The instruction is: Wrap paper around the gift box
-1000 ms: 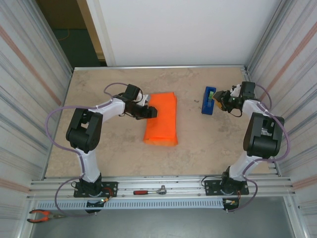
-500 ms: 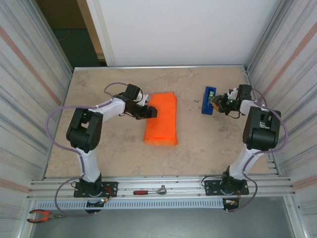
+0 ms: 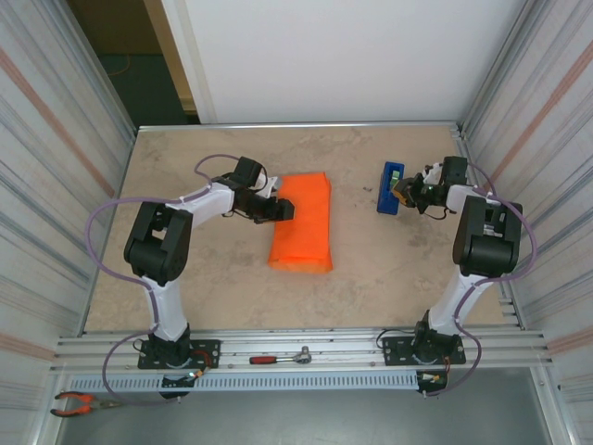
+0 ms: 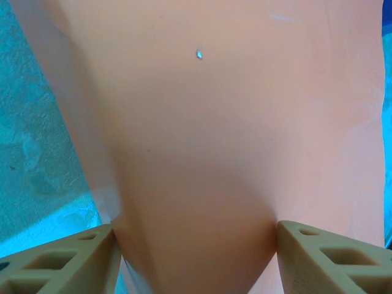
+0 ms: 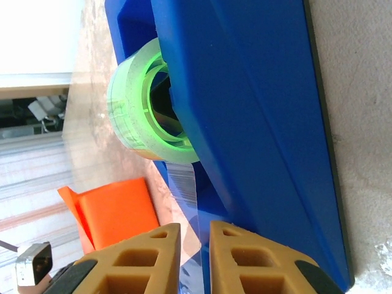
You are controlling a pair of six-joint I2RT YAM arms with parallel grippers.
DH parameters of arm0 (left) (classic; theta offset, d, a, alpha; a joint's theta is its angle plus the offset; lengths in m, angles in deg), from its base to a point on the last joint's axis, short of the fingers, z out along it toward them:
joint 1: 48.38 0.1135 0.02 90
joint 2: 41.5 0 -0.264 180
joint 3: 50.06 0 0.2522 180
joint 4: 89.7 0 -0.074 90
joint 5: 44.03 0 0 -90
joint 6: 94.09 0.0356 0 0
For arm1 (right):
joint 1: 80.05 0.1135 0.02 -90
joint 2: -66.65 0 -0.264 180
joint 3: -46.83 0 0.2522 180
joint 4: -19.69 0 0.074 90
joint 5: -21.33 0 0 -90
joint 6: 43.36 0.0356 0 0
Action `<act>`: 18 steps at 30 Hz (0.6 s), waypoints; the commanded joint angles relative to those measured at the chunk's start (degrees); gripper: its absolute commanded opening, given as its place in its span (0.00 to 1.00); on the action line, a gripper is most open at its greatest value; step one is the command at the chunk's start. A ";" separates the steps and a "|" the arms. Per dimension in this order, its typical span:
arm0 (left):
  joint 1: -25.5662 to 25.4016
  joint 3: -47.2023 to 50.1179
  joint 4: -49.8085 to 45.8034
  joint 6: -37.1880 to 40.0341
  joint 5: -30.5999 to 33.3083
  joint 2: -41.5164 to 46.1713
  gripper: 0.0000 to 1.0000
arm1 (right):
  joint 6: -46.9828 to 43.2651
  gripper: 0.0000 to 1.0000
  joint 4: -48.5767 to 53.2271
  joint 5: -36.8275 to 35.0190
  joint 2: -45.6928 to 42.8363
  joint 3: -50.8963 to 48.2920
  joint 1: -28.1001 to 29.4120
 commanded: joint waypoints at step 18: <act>-1.61 1.85 -4.06 2.26 7.95 -5.30 0.64 | 1.45 0.00 -1.70 3.33 -2.68 -0.47 0.13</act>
